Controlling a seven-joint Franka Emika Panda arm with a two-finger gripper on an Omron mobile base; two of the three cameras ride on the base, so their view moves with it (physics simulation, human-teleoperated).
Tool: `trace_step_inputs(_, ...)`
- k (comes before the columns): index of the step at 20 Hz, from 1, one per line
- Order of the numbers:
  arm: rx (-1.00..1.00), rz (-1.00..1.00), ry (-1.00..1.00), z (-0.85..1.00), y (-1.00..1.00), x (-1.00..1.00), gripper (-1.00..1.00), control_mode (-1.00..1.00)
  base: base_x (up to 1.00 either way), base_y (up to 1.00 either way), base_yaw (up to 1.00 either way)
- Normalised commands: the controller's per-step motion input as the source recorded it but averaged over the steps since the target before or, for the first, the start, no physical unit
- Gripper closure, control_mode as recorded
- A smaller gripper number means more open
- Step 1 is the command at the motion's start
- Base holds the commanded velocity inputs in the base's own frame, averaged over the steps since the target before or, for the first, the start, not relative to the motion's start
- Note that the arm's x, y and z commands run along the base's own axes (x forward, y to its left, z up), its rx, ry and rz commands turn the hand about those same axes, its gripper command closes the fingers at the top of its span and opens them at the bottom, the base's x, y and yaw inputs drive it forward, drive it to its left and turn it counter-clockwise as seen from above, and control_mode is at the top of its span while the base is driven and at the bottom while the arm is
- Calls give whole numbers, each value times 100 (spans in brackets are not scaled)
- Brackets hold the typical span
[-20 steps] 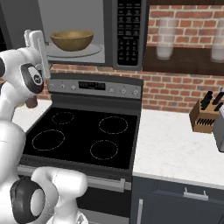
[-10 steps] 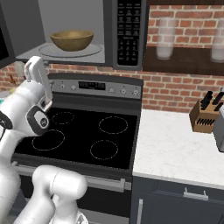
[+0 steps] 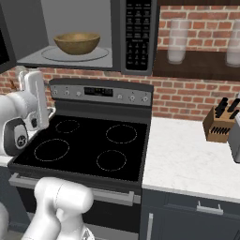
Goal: Open the microwave, place the bowl with waffle inside the microwave, then close the microwave door and turn it on.
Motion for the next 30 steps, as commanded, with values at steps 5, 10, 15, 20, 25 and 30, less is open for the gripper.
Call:
trace_step_inputs(5,-26,-13,50,-57,-2,-58,-100,-100,0,0,0)
trace_step_inputs(10,-19,-13,-19,-100,-28,-44,-100,-100,0,0,0)
trace_step_inputs(15,-18,-5,-33,-100,-18,-6,-100,-100,0,0,0)
trace_step_inputs(20,-22,0,-17,-80,14,0,-100,-100,0,0,0)
trace_step_inputs(25,-20,0,-19,-87,19,4,-100,-100,0,0,0)
trace_step_inputs(30,-5,0,-20,-72,9,0,-100,-100,0,0,0)
